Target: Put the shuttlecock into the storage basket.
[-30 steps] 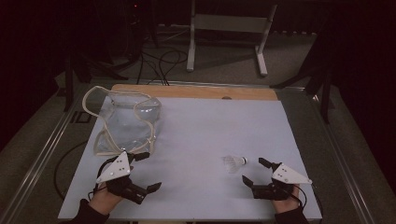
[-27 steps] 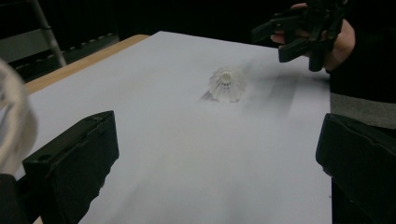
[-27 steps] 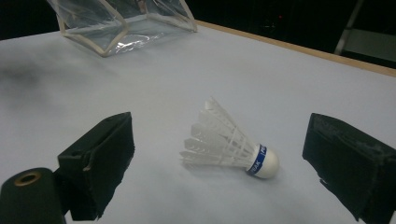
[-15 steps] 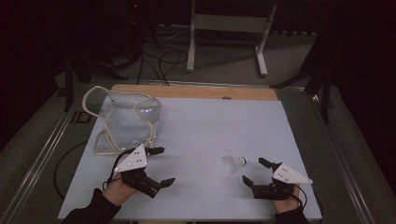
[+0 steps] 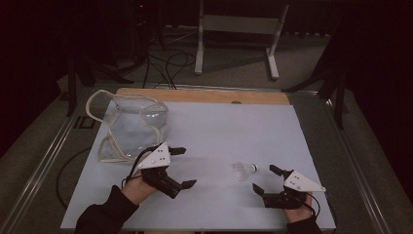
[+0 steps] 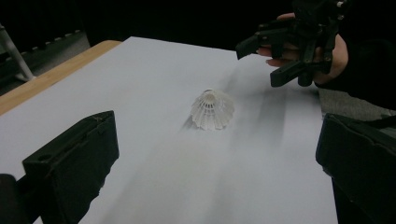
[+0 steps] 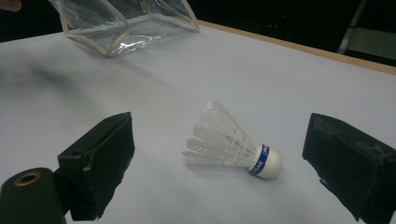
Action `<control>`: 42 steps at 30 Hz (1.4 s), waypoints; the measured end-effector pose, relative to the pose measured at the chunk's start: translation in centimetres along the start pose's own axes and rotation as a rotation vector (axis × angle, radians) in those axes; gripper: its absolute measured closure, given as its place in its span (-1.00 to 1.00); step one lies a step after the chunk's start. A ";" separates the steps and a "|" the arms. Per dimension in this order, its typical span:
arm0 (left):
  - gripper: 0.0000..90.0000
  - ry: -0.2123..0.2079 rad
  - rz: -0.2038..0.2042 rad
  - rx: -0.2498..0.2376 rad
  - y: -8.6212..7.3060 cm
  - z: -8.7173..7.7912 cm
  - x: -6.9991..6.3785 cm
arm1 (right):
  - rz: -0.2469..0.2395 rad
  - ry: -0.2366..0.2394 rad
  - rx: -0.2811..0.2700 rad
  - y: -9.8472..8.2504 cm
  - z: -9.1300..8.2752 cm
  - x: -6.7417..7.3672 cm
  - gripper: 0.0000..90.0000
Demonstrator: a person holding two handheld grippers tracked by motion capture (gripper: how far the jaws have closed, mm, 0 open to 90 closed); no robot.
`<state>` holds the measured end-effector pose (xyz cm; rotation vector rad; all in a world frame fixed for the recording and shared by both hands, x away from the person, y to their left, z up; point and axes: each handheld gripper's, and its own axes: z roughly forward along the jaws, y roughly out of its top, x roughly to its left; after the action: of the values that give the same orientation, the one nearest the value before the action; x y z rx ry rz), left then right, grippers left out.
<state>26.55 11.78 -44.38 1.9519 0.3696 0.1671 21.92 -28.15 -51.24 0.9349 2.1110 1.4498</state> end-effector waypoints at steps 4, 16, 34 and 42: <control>-0.99 -0.015 0.008 0.009 0.6 1.1 0.0 | 0.000 0.004 0.000 0.0 0.1 0.0 -0.80; -0.99 -0.041 0.011 0.029 1.8 4.1 0.5 | 0.007 0.009 -0.002 0.0 0.0 0.0 -0.80; -0.99 -0.099 0.020 0.026 3.4 8.7 1.5 | 0.006 0.014 -0.005 0.0 0.0 -0.1 -0.80; -0.99 -0.084 0.019 0.093 3.8 10.9 1.6 | 0.012 0.014 -0.003 -0.1 0.0 -0.1 -0.80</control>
<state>31.80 1.46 -45.37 2.0480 0.3081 0.0813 21.97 -28.25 -51.32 0.9411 2.1159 1.4693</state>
